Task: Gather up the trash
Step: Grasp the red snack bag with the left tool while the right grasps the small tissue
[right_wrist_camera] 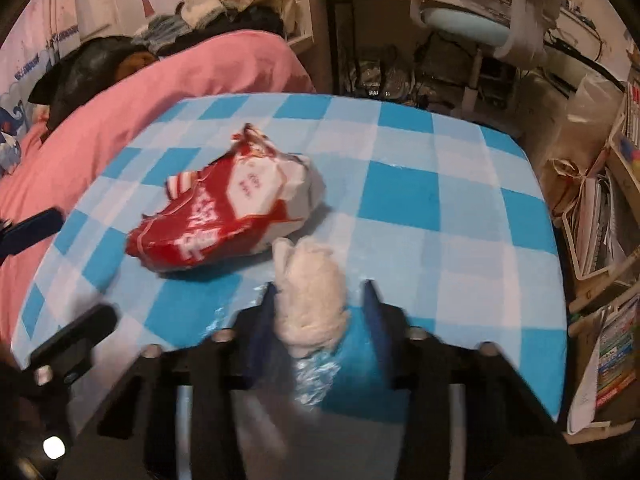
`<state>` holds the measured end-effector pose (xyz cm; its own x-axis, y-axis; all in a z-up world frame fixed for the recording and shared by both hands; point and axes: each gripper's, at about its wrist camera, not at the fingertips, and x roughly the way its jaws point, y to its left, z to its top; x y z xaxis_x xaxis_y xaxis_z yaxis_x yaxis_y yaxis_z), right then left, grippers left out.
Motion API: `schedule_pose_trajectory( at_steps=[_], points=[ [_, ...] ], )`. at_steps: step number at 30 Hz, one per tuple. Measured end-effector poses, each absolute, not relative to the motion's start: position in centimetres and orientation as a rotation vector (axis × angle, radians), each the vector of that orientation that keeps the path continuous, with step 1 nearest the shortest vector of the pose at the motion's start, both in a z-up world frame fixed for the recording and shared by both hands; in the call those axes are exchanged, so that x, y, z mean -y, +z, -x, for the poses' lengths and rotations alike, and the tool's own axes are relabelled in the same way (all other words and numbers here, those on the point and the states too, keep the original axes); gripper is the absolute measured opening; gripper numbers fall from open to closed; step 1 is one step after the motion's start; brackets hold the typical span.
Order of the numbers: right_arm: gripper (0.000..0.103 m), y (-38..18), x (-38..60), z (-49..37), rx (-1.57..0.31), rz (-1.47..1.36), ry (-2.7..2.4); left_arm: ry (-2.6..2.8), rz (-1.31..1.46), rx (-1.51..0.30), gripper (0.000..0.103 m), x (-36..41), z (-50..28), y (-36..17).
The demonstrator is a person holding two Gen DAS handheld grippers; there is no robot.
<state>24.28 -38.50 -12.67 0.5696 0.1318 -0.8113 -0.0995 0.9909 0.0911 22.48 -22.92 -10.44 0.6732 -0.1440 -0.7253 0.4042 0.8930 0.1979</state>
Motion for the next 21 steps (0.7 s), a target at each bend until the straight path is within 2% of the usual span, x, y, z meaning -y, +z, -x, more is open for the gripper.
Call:
schedule_pose_trajectory(
  at_steps=[2, 5, 7, 9, 10, 12, 15, 21],
  points=[
    [0.023, -12.5, 39.2, -24.4, -0.969, -0.044, 0.145, -0.315, -0.393, -0.769, 0.088, 24.2, -23.6, -10.9],
    [0.021, -12.6, 39.8, -24.1, -0.973, -0.029, 0.152, -0.314, -0.456, -0.770, 0.086, 26.5, -24.7, -11.8],
    [0.021, -12.5, 40.0, -24.0, -0.974, -0.029, 0.153, -0.297, -0.473, -0.797, 0.073, 27.5, -25.6, -12.6],
    [0.021, -12.6, 40.3, -24.1, -0.979, -0.052, 0.161, -0.294, -0.441, -0.847, 0.030, 27.6, -26.3, -13.2],
    [0.021, -12.6, 40.6, -24.0, -0.983, -0.085, 0.169, -0.273, -0.420, -0.859, 0.028, 27.4, -26.5, -13.3],
    [0.021, -12.6, 40.8, -24.0, -0.989, -0.128, 0.183, -0.265, -0.401, -0.853, 0.017, 26.8, -26.2, -13.0],
    [0.021, -12.1, 40.1, -23.5, -0.986, -0.138, 0.204, -0.271, -0.300, -0.864, 0.011, 24.4, -25.4, -11.2],
    [0.021, -9.7, 37.0, -20.3, -0.947, -0.129, 0.279, -0.280, -0.121, -0.876, 0.010, 18.0, -20.0, -8.0]
  ],
)
